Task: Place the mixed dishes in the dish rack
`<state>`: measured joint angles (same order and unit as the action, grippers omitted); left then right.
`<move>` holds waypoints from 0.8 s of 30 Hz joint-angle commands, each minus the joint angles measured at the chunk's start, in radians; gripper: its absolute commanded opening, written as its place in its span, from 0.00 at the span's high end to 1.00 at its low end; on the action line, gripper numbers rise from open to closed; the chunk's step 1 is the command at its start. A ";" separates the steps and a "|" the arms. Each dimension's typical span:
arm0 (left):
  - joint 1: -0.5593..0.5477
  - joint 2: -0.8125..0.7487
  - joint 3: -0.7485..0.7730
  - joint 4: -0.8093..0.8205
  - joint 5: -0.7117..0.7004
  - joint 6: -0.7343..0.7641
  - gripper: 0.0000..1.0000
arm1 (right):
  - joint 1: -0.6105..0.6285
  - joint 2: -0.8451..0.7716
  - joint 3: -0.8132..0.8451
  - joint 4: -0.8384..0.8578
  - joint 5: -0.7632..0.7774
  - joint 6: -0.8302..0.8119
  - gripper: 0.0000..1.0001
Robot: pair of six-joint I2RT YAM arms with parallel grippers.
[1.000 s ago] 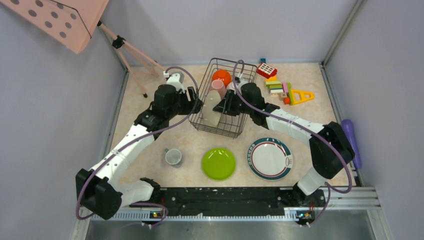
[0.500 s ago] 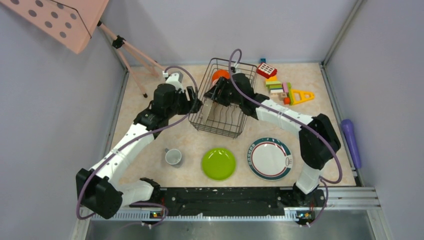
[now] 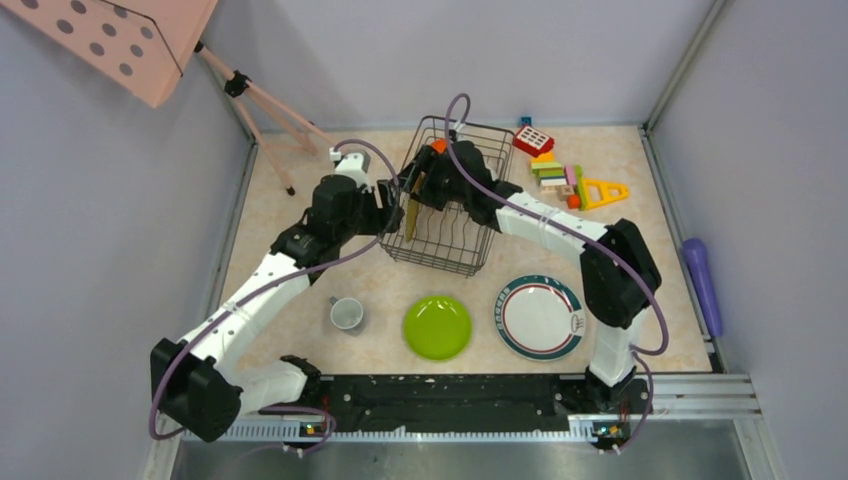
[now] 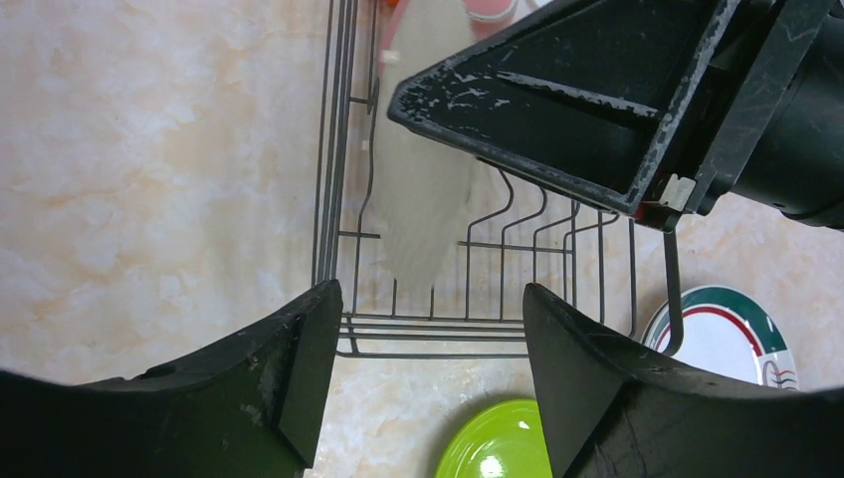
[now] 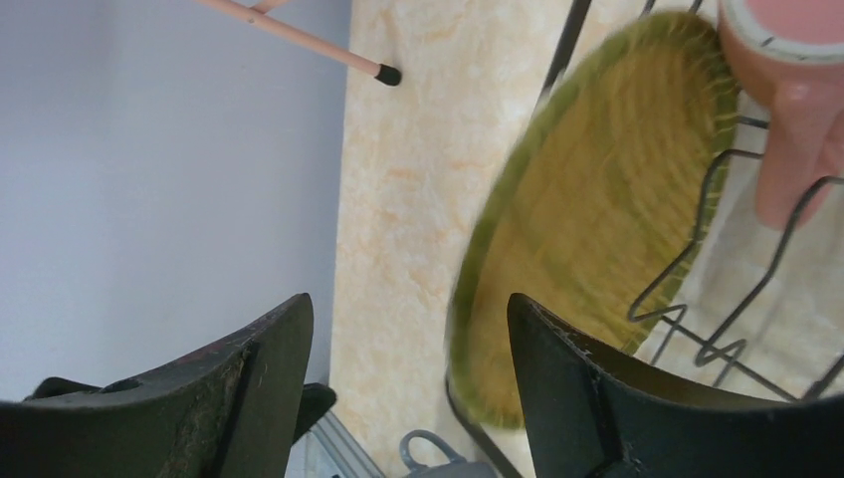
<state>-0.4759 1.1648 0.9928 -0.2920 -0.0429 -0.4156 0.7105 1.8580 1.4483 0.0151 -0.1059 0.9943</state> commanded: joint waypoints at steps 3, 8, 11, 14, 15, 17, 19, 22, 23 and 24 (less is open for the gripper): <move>-0.029 -0.021 -0.023 0.066 -0.085 0.033 0.27 | 0.025 -0.019 0.034 0.053 -0.012 0.073 0.29; -0.027 -0.014 -0.031 0.087 -0.116 0.023 0.26 | 0.026 -0.045 0.006 0.067 -0.007 0.080 0.29; -0.027 0.010 -0.008 0.065 -0.125 0.007 0.26 | 0.026 -0.070 0.005 0.045 0.008 0.058 0.29; -0.027 0.004 0.008 0.034 -0.162 -0.013 0.26 | 0.026 -0.117 0.011 -0.001 0.052 0.005 0.29; -0.027 -0.007 0.009 0.027 -0.168 -0.009 0.26 | 0.026 -0.136 0.015 -0.024 0.068 -0.019 0.29; -0.027 -0.039 0.010 0.008 -0.176 0.002 0.25 | 0.026 -0.185 0.017 -0.077 0.099 -0.061 0.28; -0.027 -0.067 0.013 -0.019 -0.181 0.000 0.21 | 0.026 -0.237 0.002 -0.113 0.149 -0.094 0.27; -0.027 -0.115 0.012 -0.058 -0.178 -0.013 0.05 | 0.026 -0.321 -0.061 -0.136 0.189 -0.148 0.26; -0.026 -0.131 0.007 -0.076 -0.181 -0.018 0.02 | 0.026 -0.351 -0.090 -0.142 0.200 -0.173 0.26; -0.025 -0.143 0.002 -0.084 -0.184 -0.018 0.02 | 0.024 -0.383 -0.121 -0.146 0.205 -0.203 0.26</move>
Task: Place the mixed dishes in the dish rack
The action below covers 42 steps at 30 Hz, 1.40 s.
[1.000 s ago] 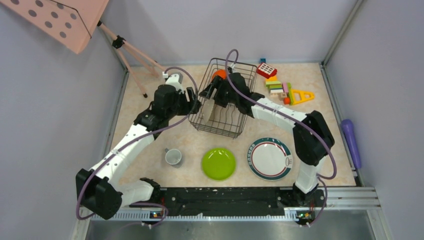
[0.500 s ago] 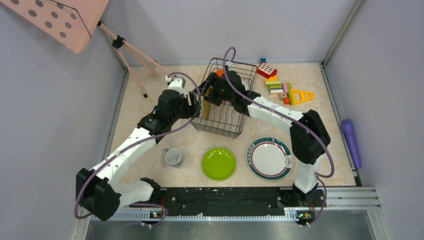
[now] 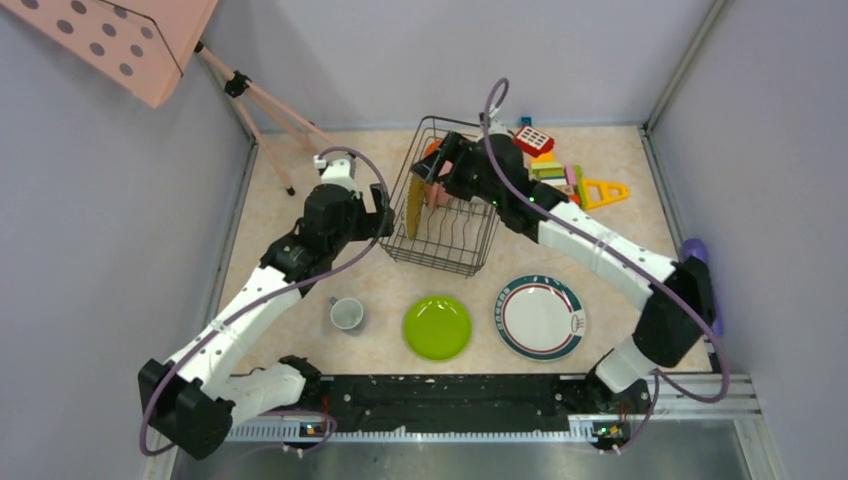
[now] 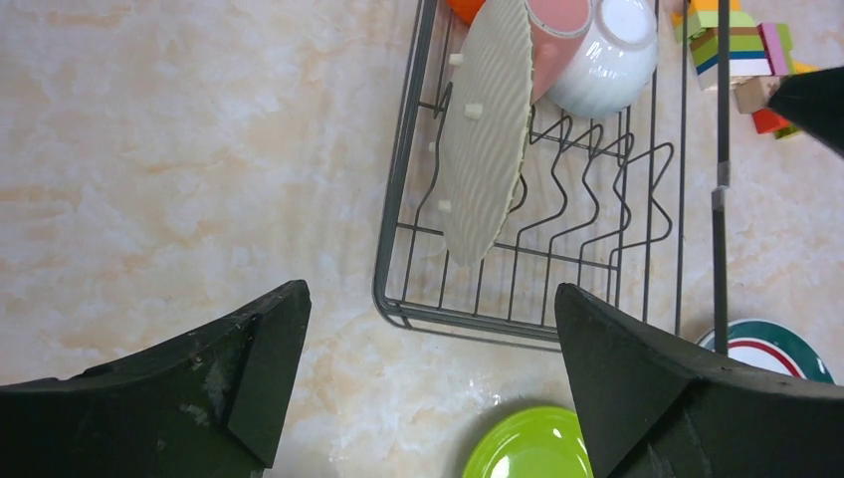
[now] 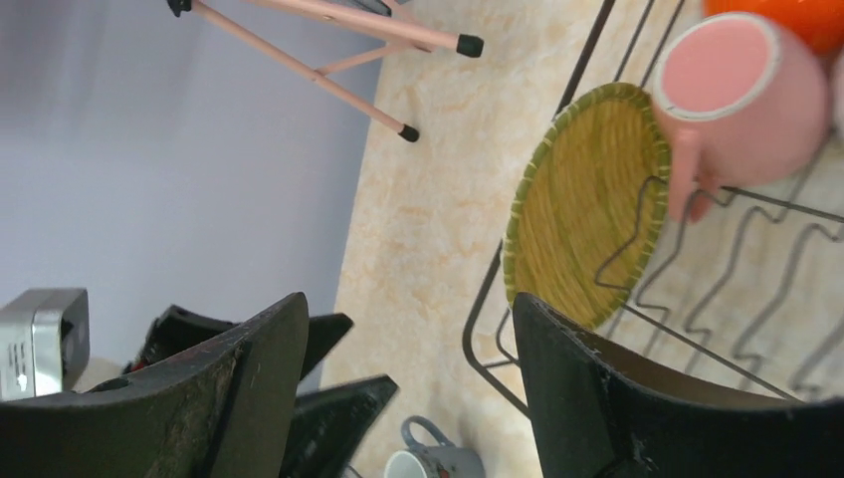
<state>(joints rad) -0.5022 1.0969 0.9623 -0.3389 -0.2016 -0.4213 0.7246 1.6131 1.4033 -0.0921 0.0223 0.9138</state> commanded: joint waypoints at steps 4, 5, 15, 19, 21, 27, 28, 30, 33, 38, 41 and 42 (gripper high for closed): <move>0.001 -0.123 0.008 -0.106 -0.014 -0.017 0.02 | -0.026 -0.265 -0.227 -0.094 0.050 -0.203 0.26; 0.001 -0.138 -0.006 -0.118 -0.008 -0.031 0.02 | -0.044 -0.299 -0.266 -0.109 0.037 -0.214 0.26; 0.001 -0.333 -0.208 -0.198 0.065 -0.146 0.05 | -0.165 -0.668 -0.599 -0.337 0.023 -0.279 0.28; 0.001 -0.353 -0.249 -0.183 0.168 -0.138 0.06 | -0.196 -0.775 -0.697 -0.429 0.050 -0.246 0.29; -0.001 -0.348 -0.267 -0.159 0.237 -0.151 0.06 | -0.227 -0.812 -0.740 -0.478 0.072 -0.206 0.29; -0.001 -0.278 -0.268 -0.128 0.351 -0.147 0.08 | -0.297 -0.877 -0.825 -0.646 0.187 -0.044 0.26; -0.001 -0.272 -0.261 -0.127 0.356 -0.145 0.08 | -0.301 -0.883 -0.827 -0.679 0.206 -0.014 0.26; -0.001 -0.261 -0.251 -0.118 0.372 -0.143 0.08 | -0.301 -0.882 -0.829 -0.752 0.257 0.051 0.25; -0.001 -0.248 -0.244 -0.093 0.406 -0.147 0.08 | -0.302 -0.866 -0.846 -0.843 0.303 0.144 0.21; -0.001 -0.221 -0.239 -0.056 0.442 -0.151 0.08 | -0.303 -0.843 -0.855 -0.899 0.319 0.183 0.08; -0.001 -0.208 -0.237 -0.043 0.450 -0.142 0.08 | -0.302 -0.838 -0.853 -0.909 0.338 0.197 0.06; -0.001 -0.204 -0.237 -0.041 0.451 -0.138 0.08 | -0.302 -0.833 -0.852 -0.914 0.343 0.201 0.06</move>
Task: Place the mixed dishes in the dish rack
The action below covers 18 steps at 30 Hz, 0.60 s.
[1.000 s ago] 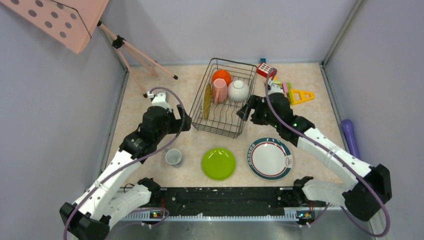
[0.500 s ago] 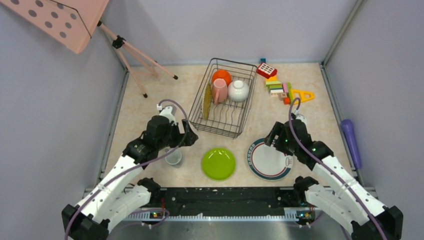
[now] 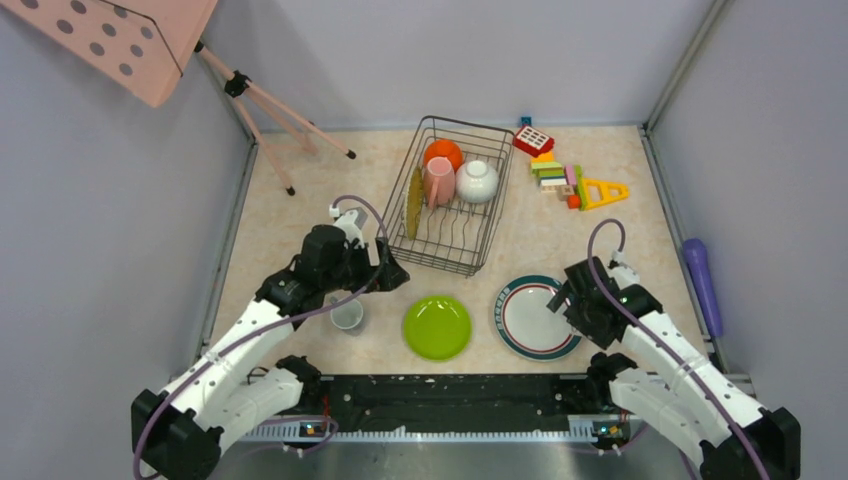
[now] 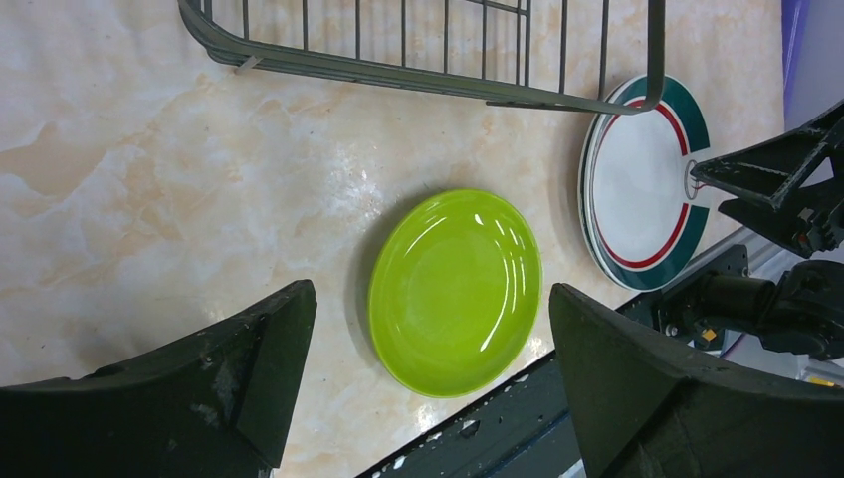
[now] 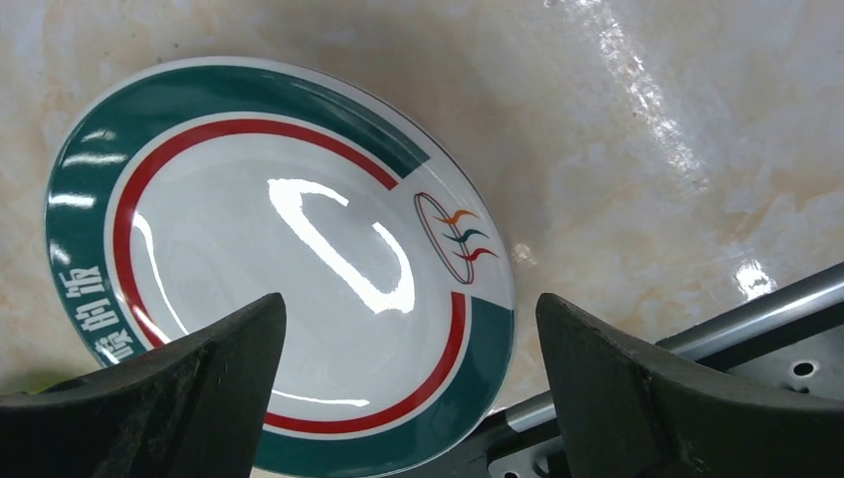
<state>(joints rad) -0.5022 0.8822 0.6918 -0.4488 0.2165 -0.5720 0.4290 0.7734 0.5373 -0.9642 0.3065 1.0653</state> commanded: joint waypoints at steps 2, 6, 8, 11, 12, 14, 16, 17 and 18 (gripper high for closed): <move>-0.001 0.018 0.033 0.071 0.035 0.019 0.08 | -0.007 0.022 0.005 -0.036 0.065 0.062 0.06; -0.001 0.026 0.036 0.073 0.037 0.034 0.08 | -0.007 0.034 -0.048 0.007 0.023 0.092 0.12; -0.001 0.027 0.037 0.072 0.033 0.042 0.08 | -0.007 0.019 -0.071 0.030 0.010 0.098 0.15; -0.001 0.030 0.045 0.061 0.018 0.055 0.08 | -0.007 -0.005 -0.077 0.035 0.006 0.104 0.28; 0.000 0.030 0.050 0.056 0.017 0.058 0.08 | -0.007 -0.010 -0.075 0.036 0.006 0.103 0.38; -0.001 0.031 0.057 0.049 0.017 0.057 0.08 | -0.007 -0.015 -0.069 0.034 -0.003 0.101 0.59; 0.000 0.027 0.057 0.048 0.017 0.054 0.08 | -0.007 -0.012 -0.052 0.023 -0.013 0.099 0.79; 0.000 0.024 0.057 0.048 0.016 0.054 0.08 | -0.007 -0.013 -0.039 0.010 -0.020 0.095 0.91; -0.001 0.021 0.057 0.047 0.013 0.052 0.08 | -0.007 -0.014 -0.020 -0.004 -0.021 0.092 0.98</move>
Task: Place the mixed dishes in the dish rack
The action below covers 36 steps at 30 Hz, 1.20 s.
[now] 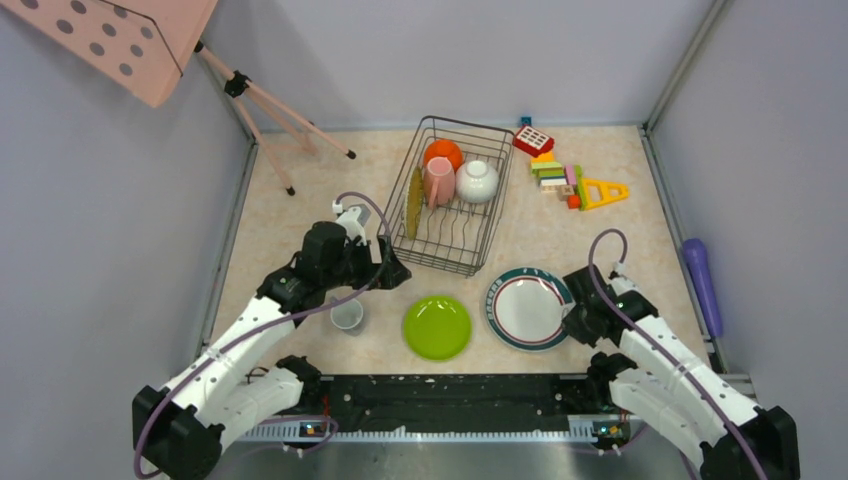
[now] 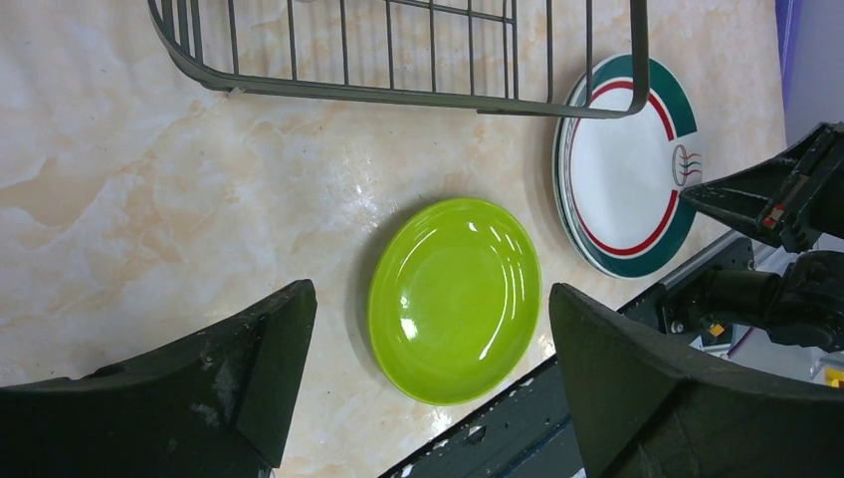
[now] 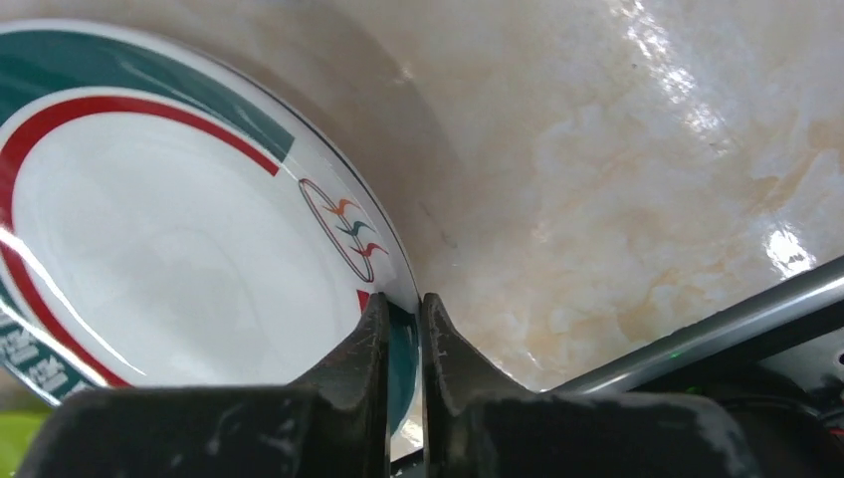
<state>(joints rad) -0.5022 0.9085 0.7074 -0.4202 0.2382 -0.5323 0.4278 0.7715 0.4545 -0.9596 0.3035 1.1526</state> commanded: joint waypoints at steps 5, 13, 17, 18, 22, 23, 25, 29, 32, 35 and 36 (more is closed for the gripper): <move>0.000 -0.016 0.043 0.016 -0.013 0.004 0.08 | -0.006 -0.029 0.151 -0.081 -0.012 -0.022 1.00; -0.001 0.010 0.042 0.051 0.057 -0.045 0.08 | -0.005 -0.044 0.247 -0.122 -0.027 -0.038 1.00; -0.006 0.032 0.018 0.118 0.116 -0.110 0.09 | -0.006 -0.038 0.302 -0.127 -0.044 -0.057 1.00; -0.012 0.036 0.011 0.140 0.128 -0.124 0.10 | -0.006 -0.040 0.316 -0.128 -0.047 -0.063 1.00; -0.027 0.052 0.004 0.171 0.129 -0.147 0.11 | -0.005 -0.040 0.326 -0.101 -0.113 -0.080 1.00; -0.028 0.055 0.007 0.172 0.126 -0.146 0.11 | -0.005 -0.041 0.322 -0.089 -0.145 -0.080 1.00; -0.031 0.058 0.011 0.177 0.130 -0.147 0.11 | -0.006 -0.041 0.323 -0.070 -0.200 -0.077 1.00; -0.036 0.076 0.014 0.198 0.146 -0.159 0.11 | -0.006 -0.047 0.365 -0.076 -0.199 -0.072 1.00; -0.041 0.090 0.010 0.230 0.177 -0.183 0.11 | -0.005 -0.049 0.414 -0.104 -0.163 -0.076 1.00; -0.042 0.099 0.005 0.267 0.215 -0.217 0.11 | -0.006 -0.056 0.474 -0.118 -0.130 -0.103 1.00; -0.042 0.100 0.002 0.281 0.228 -0.230 0.11 | -0.006 -0.059 0.496 -0.117 -0.121 -0.120 1.00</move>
<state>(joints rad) -0.5385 1.0042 0.7090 -0.2474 0.4015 -0.7105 0.4278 0.7399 0.8303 -1.0992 0.1471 1.0721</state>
